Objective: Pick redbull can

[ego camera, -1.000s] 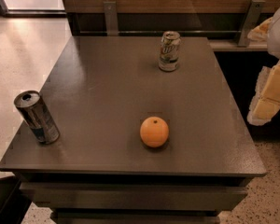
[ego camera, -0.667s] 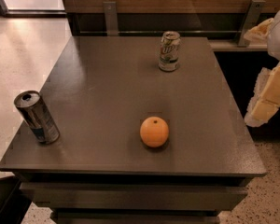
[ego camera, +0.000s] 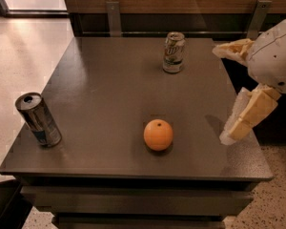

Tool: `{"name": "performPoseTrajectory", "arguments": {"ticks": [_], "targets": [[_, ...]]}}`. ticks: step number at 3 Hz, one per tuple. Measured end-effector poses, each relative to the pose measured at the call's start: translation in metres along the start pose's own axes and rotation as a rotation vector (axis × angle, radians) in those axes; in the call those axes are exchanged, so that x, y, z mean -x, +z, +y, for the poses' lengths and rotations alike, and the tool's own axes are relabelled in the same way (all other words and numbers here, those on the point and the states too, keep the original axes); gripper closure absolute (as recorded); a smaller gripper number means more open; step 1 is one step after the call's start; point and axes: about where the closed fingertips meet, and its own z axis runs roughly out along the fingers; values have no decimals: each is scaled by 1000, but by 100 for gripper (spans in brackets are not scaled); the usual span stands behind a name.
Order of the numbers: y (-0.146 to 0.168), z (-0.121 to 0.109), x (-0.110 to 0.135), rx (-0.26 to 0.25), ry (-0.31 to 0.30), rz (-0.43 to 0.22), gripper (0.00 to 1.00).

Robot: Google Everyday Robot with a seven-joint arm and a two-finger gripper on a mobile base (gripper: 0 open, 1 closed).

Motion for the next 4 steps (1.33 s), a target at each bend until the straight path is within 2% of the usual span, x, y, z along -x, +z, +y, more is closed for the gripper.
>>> {"name": "performPoseTrajectory", "arguments": {"ticks": [1, 2, 3, 4], "targets": [[24, 18, 51, 92, -24, -205, 0], [45, 32, 104, 180, -36, -351, 0], [69, 36, 143, 213, -4, -437, 0], [97, 22, 161, 209, 73, -490, 0]]}}
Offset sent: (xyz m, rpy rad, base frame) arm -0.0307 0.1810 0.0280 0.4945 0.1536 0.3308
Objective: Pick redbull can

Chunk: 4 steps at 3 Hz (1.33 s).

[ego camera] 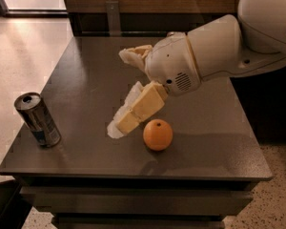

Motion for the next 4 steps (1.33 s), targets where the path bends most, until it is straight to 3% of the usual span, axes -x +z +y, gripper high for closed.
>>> {"name": "performPoseTrajectory", "arguments": {"ticks": [1, 2, 4], "targets": [[21, -24, 8, -63, 46, -56, 0], [21, -23, 8, -63, 46, -56, 0], [90, -9, -7, -57, 117, -75, 0]]}}
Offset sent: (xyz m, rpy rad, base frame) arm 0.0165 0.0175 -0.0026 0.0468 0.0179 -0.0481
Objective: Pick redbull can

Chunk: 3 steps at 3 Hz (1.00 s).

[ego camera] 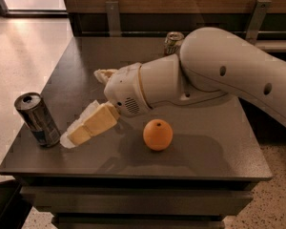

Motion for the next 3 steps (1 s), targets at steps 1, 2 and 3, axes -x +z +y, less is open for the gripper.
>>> {"name": "performPoseTrajectory", "arguments": {"ticks": [1, 2, 3], "targets": [[31, 4, -2, 7, 13, -47, 0], [56, 0, 3, 14, -16, -106, 0], [75, -7, 6, 24, -54, -172, 0]]}}
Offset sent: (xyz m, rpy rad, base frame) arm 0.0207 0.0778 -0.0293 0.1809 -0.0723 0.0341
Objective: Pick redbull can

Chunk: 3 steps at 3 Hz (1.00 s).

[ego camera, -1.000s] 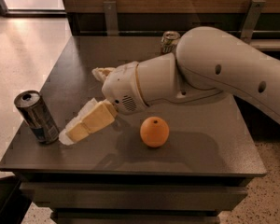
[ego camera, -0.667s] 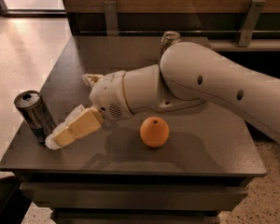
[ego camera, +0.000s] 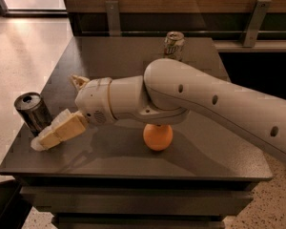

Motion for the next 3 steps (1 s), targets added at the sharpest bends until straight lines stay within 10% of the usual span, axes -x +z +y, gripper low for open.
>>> {"name": "performPoseTrajectory", "arguments": {"ticks": [1, 3], "targets": [[17, -2, -1, 25, -24, -49, 0], [33, 0, -1, 47, -45, -73, 41]]}}
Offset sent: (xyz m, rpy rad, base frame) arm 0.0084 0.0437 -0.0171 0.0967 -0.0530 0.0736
